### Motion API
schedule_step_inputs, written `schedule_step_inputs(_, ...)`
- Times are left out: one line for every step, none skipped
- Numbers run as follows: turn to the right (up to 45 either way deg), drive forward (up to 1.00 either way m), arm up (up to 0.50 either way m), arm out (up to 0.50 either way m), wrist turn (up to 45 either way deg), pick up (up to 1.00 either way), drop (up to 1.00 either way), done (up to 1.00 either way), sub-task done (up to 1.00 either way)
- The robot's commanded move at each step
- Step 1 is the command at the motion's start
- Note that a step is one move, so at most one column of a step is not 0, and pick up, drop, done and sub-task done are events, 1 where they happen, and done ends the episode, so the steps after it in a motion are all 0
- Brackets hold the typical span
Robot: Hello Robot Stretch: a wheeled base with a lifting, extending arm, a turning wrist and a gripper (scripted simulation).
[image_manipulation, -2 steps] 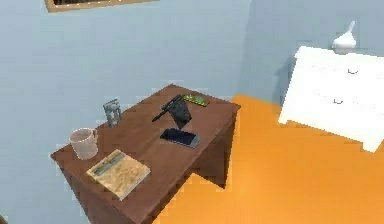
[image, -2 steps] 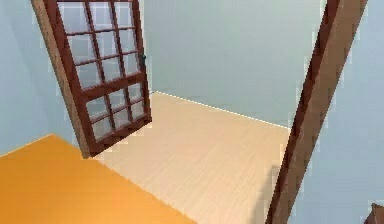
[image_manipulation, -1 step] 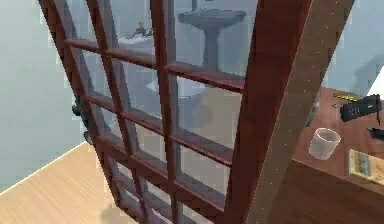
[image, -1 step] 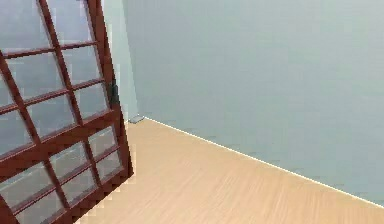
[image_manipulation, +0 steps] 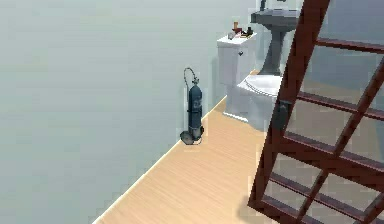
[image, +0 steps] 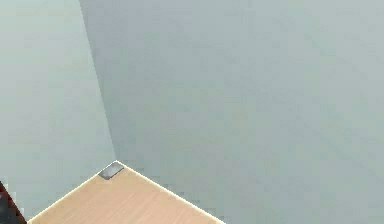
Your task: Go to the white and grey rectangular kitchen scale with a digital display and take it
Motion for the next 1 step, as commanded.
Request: schedule_step_inputs(6.0,0.0,0.0,0.0,0.0,0.0,0.0,0.0,0.0)
